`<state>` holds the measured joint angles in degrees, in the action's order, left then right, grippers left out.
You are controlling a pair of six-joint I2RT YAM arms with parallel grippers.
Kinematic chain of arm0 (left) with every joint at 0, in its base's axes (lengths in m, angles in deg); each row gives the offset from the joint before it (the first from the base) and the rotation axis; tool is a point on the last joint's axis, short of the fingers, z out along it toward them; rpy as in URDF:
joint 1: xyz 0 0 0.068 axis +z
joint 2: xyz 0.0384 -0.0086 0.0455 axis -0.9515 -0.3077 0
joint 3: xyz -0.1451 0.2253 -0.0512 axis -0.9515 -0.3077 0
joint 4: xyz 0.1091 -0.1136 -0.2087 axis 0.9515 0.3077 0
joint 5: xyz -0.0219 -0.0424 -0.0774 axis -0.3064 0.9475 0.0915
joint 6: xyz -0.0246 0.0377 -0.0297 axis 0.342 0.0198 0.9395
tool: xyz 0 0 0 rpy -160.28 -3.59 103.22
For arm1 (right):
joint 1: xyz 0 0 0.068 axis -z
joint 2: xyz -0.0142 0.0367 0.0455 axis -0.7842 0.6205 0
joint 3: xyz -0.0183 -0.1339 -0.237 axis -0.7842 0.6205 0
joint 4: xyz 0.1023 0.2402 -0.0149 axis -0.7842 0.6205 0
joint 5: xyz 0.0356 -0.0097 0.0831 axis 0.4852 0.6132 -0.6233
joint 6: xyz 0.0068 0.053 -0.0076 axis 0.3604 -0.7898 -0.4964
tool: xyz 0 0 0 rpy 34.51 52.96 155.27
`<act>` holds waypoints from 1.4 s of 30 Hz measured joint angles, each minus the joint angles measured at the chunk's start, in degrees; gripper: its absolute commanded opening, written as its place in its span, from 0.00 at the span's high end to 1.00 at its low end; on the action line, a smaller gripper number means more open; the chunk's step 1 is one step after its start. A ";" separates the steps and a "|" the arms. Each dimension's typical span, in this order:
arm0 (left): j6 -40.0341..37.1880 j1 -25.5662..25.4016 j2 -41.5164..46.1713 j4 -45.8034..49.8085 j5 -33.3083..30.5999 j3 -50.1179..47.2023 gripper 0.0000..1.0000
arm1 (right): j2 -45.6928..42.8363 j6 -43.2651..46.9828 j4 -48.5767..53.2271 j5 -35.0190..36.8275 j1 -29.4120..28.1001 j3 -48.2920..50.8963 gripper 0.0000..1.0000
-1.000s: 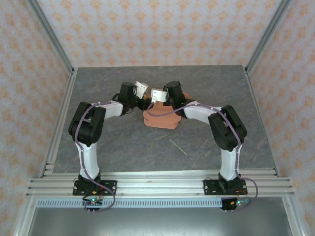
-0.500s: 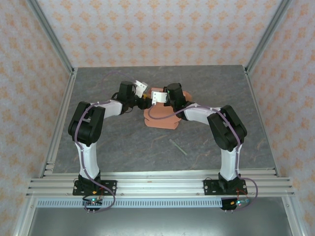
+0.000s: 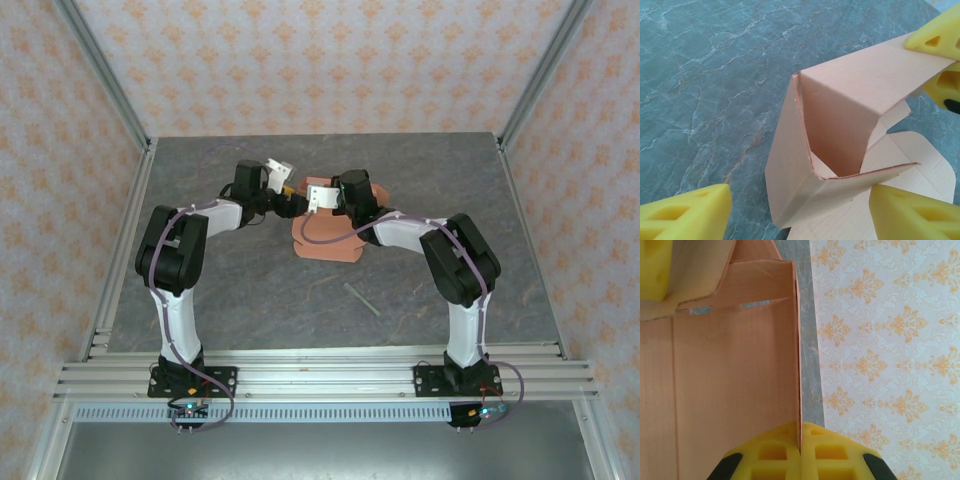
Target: Fold the paper box
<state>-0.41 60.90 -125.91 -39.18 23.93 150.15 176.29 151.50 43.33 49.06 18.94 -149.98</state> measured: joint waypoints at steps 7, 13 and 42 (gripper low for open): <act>0.87 2.08 1.99 1.49 1.33 -2.21 0.22 | 0.00 -0.26 2.75 -1.92 0.50 0.00 1.00; 2.58 2.75 3.43 2.23 1.51 -2.86 0.28 | -0.02 -0.96 4.79 -2.99 0.90 -0.26 1.00; 8.96 4.37 9.33 -3.45 4.31 -9.75 0.45 | -1.73 -4.74 13.92 -6.43 1.53 -3.37 1.00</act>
<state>8.55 65.27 -116.58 -42.63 28.23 140.40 174.56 146.76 57.25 42.63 20.47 -153.34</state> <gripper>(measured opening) 0.576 0.038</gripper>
